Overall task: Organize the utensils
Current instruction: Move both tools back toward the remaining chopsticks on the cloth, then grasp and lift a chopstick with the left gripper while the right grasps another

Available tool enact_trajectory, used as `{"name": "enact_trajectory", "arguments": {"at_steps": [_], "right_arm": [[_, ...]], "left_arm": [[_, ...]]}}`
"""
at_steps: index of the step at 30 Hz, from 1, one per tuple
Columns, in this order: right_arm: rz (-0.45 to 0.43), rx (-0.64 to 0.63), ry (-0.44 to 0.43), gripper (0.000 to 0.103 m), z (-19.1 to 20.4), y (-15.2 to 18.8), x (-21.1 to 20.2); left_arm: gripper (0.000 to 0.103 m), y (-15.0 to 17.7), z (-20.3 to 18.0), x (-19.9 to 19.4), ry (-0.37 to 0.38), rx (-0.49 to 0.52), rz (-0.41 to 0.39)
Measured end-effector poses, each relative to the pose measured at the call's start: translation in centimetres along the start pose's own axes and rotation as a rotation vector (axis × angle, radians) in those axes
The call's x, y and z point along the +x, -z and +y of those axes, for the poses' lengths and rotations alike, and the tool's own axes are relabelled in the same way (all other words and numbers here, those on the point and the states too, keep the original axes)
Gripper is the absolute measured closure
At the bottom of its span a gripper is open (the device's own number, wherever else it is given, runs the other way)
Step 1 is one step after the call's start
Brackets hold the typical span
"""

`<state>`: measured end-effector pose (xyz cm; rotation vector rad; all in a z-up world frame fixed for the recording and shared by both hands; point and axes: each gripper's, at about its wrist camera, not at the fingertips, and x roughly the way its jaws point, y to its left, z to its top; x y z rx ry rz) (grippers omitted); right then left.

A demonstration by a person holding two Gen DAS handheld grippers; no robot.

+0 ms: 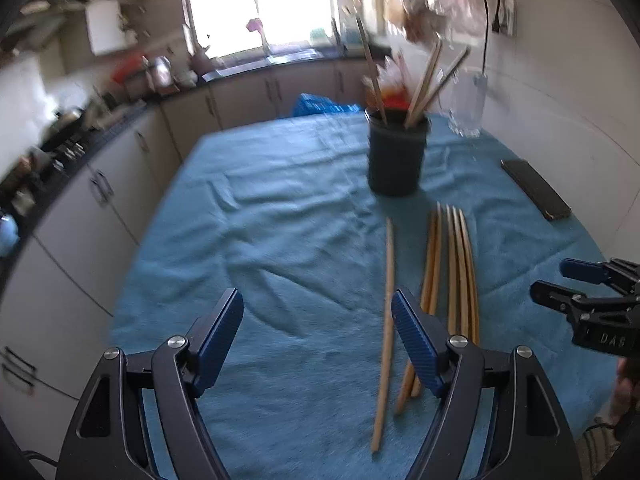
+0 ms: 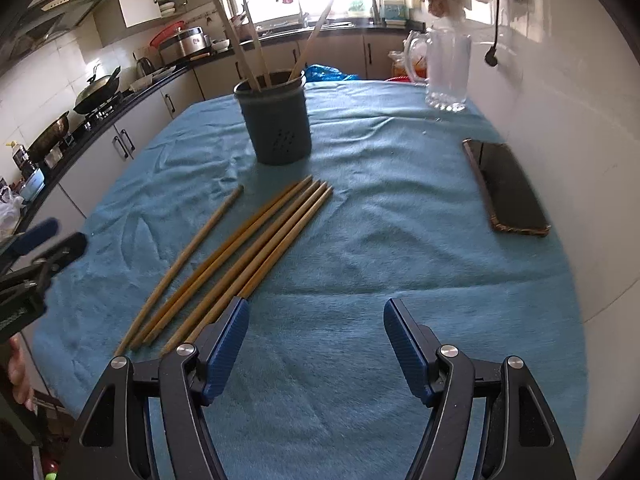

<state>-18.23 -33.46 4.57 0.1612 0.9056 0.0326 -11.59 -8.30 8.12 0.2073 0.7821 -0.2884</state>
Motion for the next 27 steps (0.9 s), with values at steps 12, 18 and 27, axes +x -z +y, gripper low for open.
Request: {"name": "enact_trajectory", "arguments": {"at_steps": [12, 18, 27], "right_arm": [[0.041, -0.014, -0.060, 0.058, 2.3, -1.4, 4.6], [0.062, -0.020, -0.023, 0.068, 2.5, -2.4, 6.7], [0.127, -0.055, 0.070, 0.084, 3.2, -3.5, 7.9]], "left_arm": [[0.055, -3.6, -3.8, 10.7, 0.123, 0.064, 0.208], [0.074, -4.7, -3.9, 13.6, 0.113, 0.046, 0.263], [0.081, -4.3, -2.9, 13.5, 0.132, 0.053, 0.243]]}}
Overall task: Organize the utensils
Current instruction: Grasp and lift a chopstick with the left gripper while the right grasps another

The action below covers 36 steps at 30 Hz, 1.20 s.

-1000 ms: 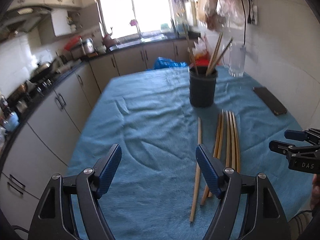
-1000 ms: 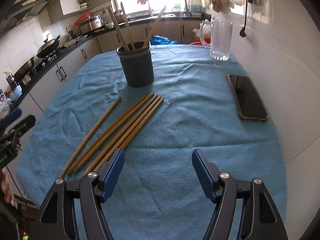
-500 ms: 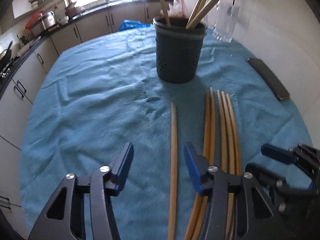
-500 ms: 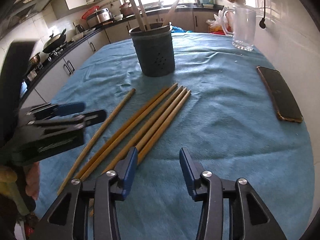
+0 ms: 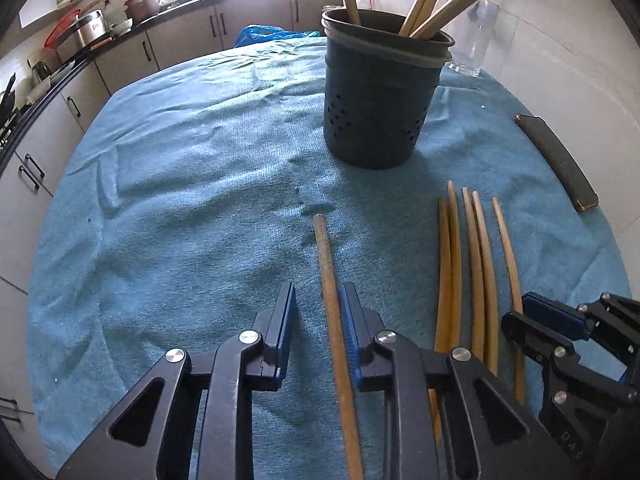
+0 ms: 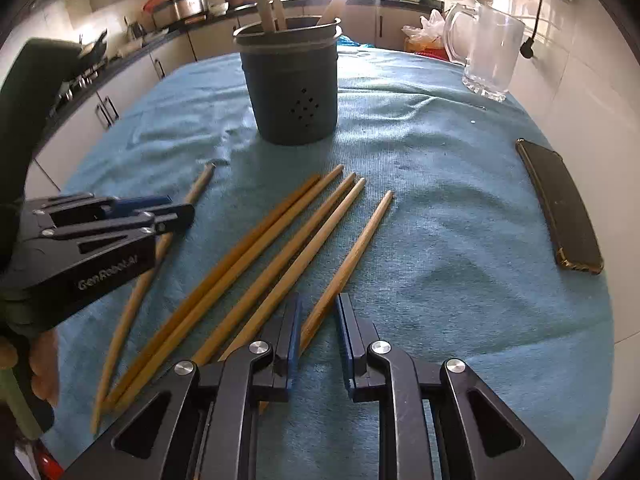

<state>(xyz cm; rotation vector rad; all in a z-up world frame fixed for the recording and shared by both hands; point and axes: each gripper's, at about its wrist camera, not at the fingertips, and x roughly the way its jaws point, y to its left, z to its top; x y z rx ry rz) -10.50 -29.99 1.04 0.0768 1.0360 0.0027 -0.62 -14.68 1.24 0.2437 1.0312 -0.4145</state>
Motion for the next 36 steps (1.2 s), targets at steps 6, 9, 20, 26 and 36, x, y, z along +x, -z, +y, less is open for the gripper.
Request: {"name": "enact_trajectory", "arguments": {"at_steps": [6, 9, 20, 26, 36], "right_arm": [[0.058, 0.045, 0.028, 0.084, -2.2, -1.2, 0.4], [0.081, 0.066, 0.034, 0.084, -3.2, -2.6, 1.1], [0.040, 0.078, 0.081, 0.096, -3.1, -5.8, 3.2], [-0.070, 0.174, -0.025, 0.096, -5.1, -5.8, 0.1], [-0.325, 0.180, -0.088, 0.096, -5.6, -4.1, -10.3]], "left_arm": [[0.081, -0.9, 0.4, 0.4, 0.018, -0.016, 0.033], [0.081, -2.0, 0.8, 1.2, 0.023, -0.026, 0.048], [0.096, -2.5, 0.2, 1.7, 0.038, -0.003, 0.008], [0.096, -2.2, 1.6, -2.7, 0.063, -0.055, -0.099], [0.096, 0.0, 2.8, -13.6, 0.105, -0.116, -0.320]]}}
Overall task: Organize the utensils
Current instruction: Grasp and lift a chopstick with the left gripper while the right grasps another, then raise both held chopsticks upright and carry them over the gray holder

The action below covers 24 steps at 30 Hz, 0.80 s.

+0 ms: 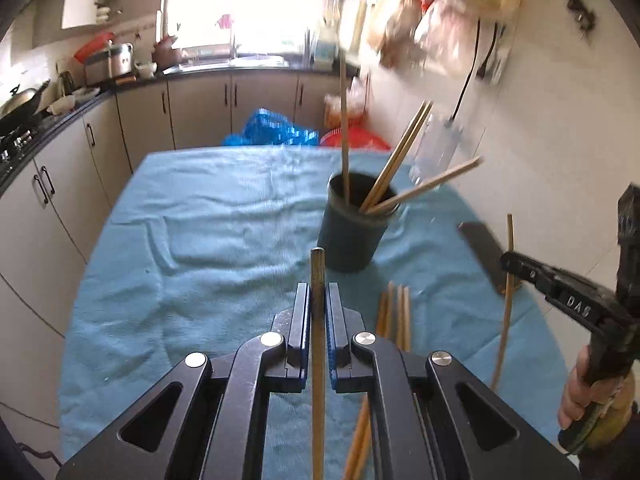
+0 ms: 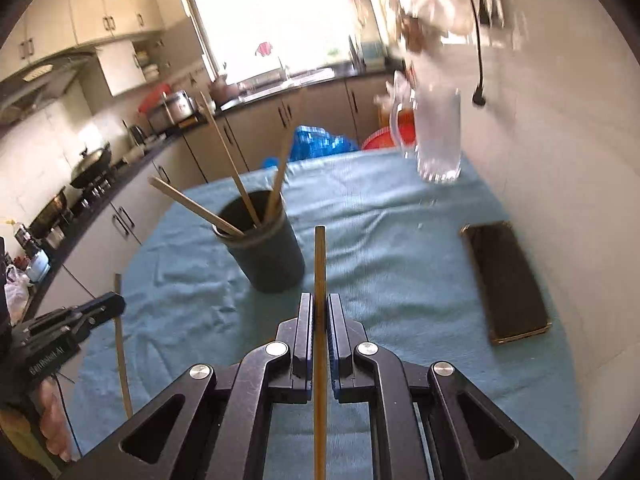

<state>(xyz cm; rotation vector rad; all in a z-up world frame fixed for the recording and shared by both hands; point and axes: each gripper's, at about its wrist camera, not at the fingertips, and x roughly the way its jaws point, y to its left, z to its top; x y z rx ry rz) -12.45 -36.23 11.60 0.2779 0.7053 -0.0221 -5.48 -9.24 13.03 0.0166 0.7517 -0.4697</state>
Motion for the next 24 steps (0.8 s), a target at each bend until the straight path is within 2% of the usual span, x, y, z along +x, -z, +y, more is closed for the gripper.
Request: {"name": "enact_trajectory", "arguments": {"at_steps": [5, 12, 19, 24], "right_arm": [[-0.073, -0.022, -0.003, 0.096, 0.4, 0.8, -3.8], [-0.127, -0.045, -0.004, 0.096, 0.2, 2.5, -7.7], [-0.157, -0.049, -0.009, 0.096, -0.2, 3.0, -10.0], [-0.175, -0.050, -0.010, 0.096, -0.3, 2.6, -10.7]], "left_arm": [[0.096, 0.7, -0.7, -3.4, -0.011, 0.004, -0.073], [0.096, 2.4, -1.8, -7.3, -0.028, 0.023, -0.148], [0.096, 3.5, -3.3, -10.1, -0.056, 0.053, -0.202], [0.096, 2.8, -3.3, -11.0, -0.029, 0.028, -0.222]]}}
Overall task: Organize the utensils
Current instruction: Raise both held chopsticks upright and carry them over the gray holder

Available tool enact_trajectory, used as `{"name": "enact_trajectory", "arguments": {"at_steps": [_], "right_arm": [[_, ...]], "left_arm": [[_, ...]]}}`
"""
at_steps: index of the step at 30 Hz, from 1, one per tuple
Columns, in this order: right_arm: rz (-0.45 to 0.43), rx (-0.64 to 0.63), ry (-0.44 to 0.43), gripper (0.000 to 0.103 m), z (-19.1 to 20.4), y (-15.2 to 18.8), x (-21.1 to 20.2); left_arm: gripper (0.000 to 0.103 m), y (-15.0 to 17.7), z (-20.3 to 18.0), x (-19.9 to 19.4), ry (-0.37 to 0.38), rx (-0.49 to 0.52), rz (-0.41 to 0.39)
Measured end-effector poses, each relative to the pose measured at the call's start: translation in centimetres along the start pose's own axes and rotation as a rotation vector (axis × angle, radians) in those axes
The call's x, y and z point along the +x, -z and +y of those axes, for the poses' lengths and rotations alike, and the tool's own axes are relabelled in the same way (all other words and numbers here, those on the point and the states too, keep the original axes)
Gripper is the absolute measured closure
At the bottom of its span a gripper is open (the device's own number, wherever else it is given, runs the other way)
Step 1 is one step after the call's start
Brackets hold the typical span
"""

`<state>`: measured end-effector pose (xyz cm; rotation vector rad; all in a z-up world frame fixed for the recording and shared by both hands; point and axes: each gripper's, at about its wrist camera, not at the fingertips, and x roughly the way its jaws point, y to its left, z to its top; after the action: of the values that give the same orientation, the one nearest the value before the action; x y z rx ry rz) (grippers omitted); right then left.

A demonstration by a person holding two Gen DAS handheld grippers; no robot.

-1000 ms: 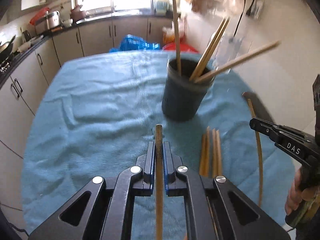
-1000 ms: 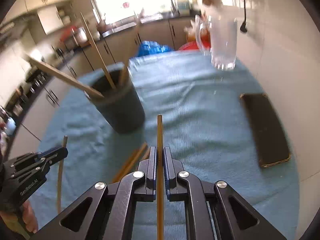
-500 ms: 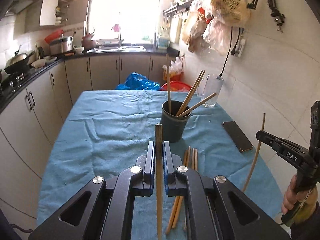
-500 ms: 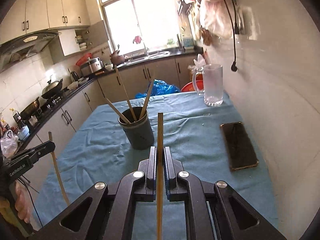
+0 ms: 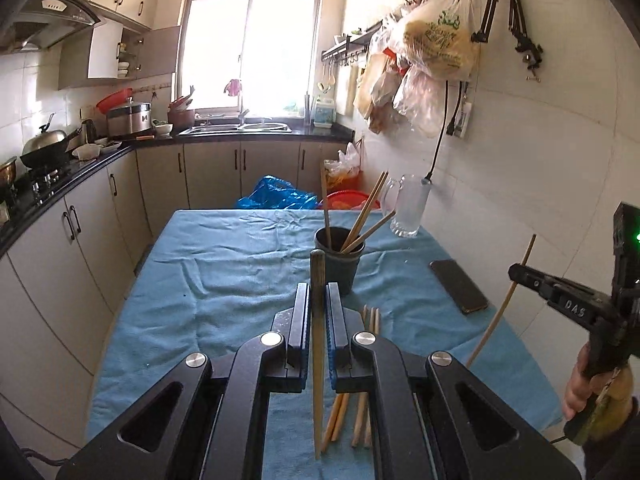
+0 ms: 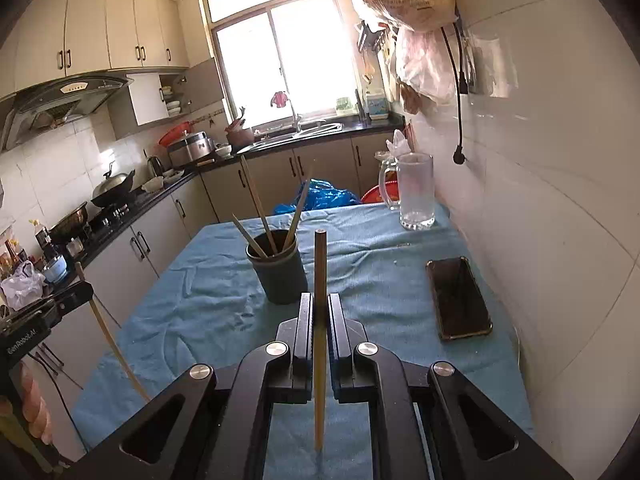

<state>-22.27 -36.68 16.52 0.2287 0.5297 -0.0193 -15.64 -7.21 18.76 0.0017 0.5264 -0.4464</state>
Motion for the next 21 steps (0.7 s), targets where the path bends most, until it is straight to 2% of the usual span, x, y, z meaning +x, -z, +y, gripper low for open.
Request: {"name": "enact_trajectory", "arguments": {"at_steps": [10, 16, 21], "right_arm": [[-0.040, -0.016, -0.011, 0.096, 0.4, -3.6, 0.8], [-0.088, -0.018, -0.024, 0.096, 1.2, -7.8, 2.4], [-0.140, 0.041, -0.056, 0.096, 1.3, -12.2, 4.6]], "left_arm": [[0.096, -4.9, 0.3, 0.6, 0.007, -0.006, -0.069], [0.096, -10.2, 0.9, 2.6, -0.007, -0.032, -0.131], [0.096, -15.3, 0.7, 5.7, -0.014, -0.063, -0.166]]}}
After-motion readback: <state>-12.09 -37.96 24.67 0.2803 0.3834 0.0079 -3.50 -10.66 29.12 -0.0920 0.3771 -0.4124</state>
